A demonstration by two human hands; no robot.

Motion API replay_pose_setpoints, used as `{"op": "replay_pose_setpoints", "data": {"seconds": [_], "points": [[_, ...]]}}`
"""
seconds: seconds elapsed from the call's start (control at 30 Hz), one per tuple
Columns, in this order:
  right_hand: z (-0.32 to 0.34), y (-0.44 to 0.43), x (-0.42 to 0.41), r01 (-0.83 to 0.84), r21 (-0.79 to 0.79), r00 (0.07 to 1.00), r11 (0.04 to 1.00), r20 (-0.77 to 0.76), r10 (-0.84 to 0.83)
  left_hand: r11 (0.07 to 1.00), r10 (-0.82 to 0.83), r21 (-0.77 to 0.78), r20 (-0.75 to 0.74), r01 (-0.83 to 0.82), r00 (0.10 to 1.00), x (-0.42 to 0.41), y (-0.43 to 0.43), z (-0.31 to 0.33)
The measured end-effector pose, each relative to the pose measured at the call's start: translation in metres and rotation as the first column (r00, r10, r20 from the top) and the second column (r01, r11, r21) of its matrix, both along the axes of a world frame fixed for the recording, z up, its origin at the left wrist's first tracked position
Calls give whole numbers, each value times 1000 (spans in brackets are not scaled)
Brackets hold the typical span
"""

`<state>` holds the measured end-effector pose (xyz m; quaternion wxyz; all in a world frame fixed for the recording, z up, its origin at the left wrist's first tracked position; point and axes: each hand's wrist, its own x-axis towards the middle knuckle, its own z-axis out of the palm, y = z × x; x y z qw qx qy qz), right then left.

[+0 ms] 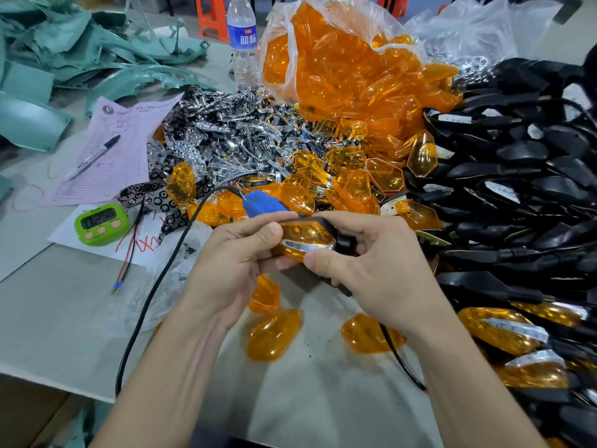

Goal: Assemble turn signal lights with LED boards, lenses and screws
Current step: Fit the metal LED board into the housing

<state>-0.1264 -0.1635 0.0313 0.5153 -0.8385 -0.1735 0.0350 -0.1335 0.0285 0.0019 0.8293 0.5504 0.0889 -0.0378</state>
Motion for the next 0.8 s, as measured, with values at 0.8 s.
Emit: {"op": "replay_pose_setpoints", "data": {"seconds": [0.8], "points": [[-8,13,21,536,554,546,637,-803,240,901,-281,373,113,222,953,13,-22,-6]]}}
